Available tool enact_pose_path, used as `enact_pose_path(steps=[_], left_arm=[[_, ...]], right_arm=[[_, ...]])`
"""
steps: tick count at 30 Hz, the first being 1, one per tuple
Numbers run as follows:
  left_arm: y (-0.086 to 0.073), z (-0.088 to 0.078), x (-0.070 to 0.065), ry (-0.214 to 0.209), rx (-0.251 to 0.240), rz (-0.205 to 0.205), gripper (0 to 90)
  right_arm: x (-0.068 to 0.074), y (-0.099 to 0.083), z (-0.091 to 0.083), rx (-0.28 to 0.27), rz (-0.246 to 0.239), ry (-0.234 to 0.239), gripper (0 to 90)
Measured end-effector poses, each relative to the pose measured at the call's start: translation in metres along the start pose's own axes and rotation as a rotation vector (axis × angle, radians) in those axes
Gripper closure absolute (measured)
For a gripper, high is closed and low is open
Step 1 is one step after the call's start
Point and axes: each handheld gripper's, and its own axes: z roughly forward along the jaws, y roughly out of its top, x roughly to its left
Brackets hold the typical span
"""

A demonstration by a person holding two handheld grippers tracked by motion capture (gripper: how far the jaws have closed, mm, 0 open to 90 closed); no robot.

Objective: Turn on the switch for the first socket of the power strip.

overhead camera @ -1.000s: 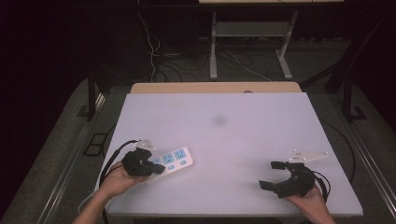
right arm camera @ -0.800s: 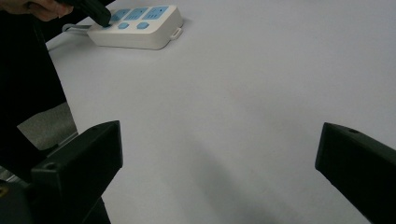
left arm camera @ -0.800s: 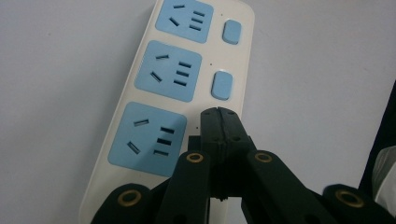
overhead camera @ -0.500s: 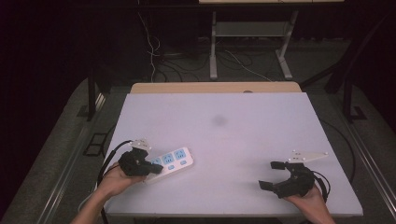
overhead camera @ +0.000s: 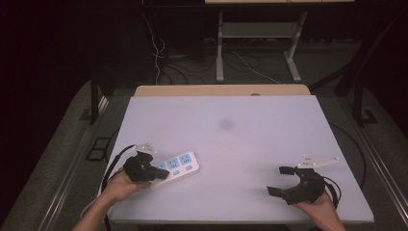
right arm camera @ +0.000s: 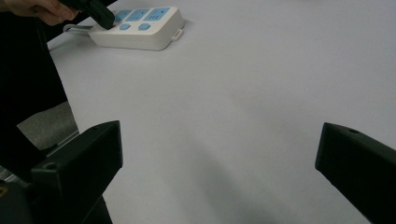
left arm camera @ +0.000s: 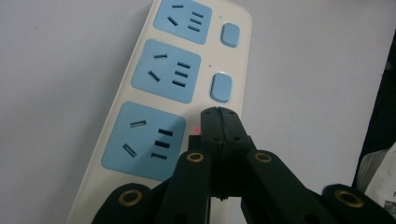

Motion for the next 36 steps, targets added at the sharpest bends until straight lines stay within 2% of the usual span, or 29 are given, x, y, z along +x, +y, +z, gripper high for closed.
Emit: enact_pose_path(steps=[7, 12, 19, 23, 36], left_arm=[[0.0003, -0.0004, -0.0013, 0.011, 0.002, 0.004, 89.7], [-0.0020, -0.0002, -0.0017, 0.012, -0.019, -0.009, 89.6], [-0.0030, -0.0010, -0.0031, 0.021, -0.036, -0.007, 89.5], [-0.0010, -0.0012, -0.0035, 0.045, -0.033, 0.000, 89.5], [0.0054, -0.0057, -0.0056, 0.078, -0.028, 0.020, 89.4]], right_arm=[[-0.0019, 0.0000, -0.0002, -0.001, 0.003, -0.003, 0.3], [-0.0023, -0.0001, 0.0000, -0.001, 0.005, -0.004, 0.3], [-0.0025, -0.0001, -0.0002, -0.002, 0.007, -0.005, 0.3], [-0.0027, -0.0001, -0.0005, -0.004, 0.009, -0.004, 0.3], [-0.0032, -0.0003, -0.0007, -0.003, 0.010, -0.006, 0.3]])
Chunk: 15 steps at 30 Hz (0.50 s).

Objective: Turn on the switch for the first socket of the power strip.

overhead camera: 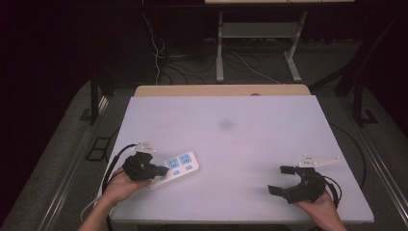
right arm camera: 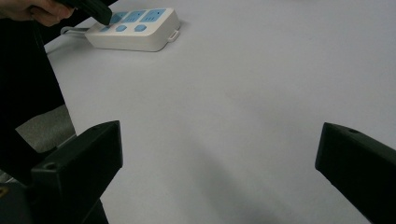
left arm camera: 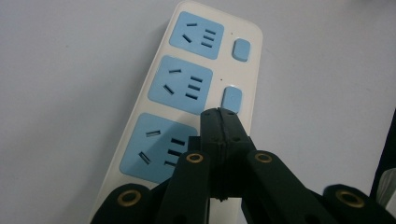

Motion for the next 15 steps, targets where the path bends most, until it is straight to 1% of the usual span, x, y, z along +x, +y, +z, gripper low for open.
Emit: enact_pose_path(steps=[1, 5, 8, 15], left_arm=[[0.001, -0.001, 0.000, 0.003, -0.002, 0.006, 89.3], [0.004, -0.004, -0.002, 0.012, -0.008, 0.010, 89.3], [0.007, -0.008, -0.004, 0.020, -0.006, 0.023, 89.3], [0.012, -0.018, -0.007, 0.041, -0.023, 0.027, 89.3]], right_arm=[[0.000, 0.000, 0.000, 0.000, 0.000, 0.000, 0.3], [0.000, 0.000, 0.000, -0.002, 0.002, -0.001, 0.3], [0.000, 0.000, 0.000, -0.002, 0.002, -0.001, 0.3], [0.000, 0.000, 0.000, -0.004, 0.004, 0.000, 0.3]])
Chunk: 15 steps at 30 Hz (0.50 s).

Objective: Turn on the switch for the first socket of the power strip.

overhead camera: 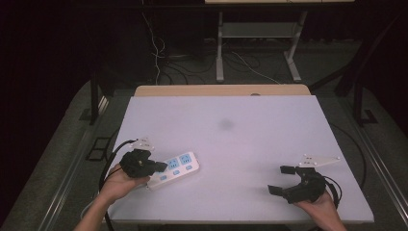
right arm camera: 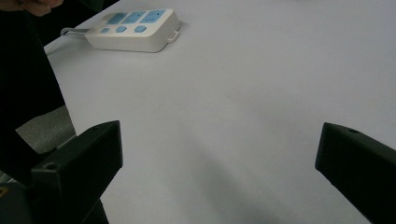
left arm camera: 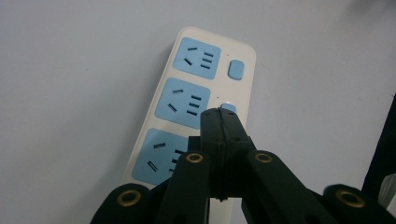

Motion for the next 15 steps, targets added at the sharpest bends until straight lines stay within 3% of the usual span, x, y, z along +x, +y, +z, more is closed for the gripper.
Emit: enact_pose_path(steps=[9, 11, 15], left_arm=[[-0.001, -0.016, -0.003, 0.028, -0.074, -0.031, 88.9], [-0.002, -0.018, -0.004, 0.041, -0.103, -0.044, 84.1], [-0.005, -0.021, -0.009, 0.028, -0.156, -0.057, 79.6]], right_arm=[[0.000, 0.000, -0.001, -0.003, 0.003, 0.000, 0.3], [0.000, 0.000, -0.001, -0.002, 0.002, 0.000, 0.3], [0.000, 0.000, -0.001, -0.003, 0.003, 0.000, 0.3]])
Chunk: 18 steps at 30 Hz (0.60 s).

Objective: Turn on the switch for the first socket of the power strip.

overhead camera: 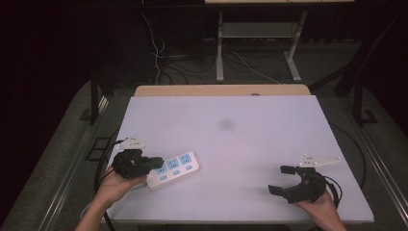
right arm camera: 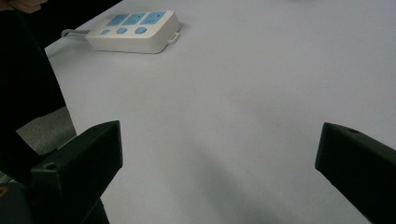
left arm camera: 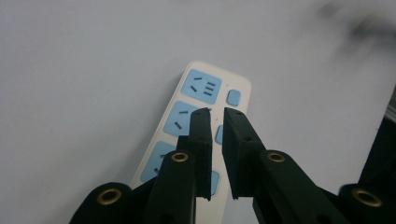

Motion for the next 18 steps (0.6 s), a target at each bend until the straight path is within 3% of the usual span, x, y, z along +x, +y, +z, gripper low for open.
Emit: enact_pose_path(steps=[9, 18], left_arm=[[-0.002, -0.006, -0.011, -0.035, -0.101, -0.022, 68.6], [-0.012, -0.003, -0.019, -0.042, -0.154, -0.028, 61.0]], right_arm=[[0.000, 0.000, 0.000, -0.003, 0.000, 0.001, 0.3], [0.001, 0.000, 0.001, 0.002, 0.002, 0.005, 0.3]])
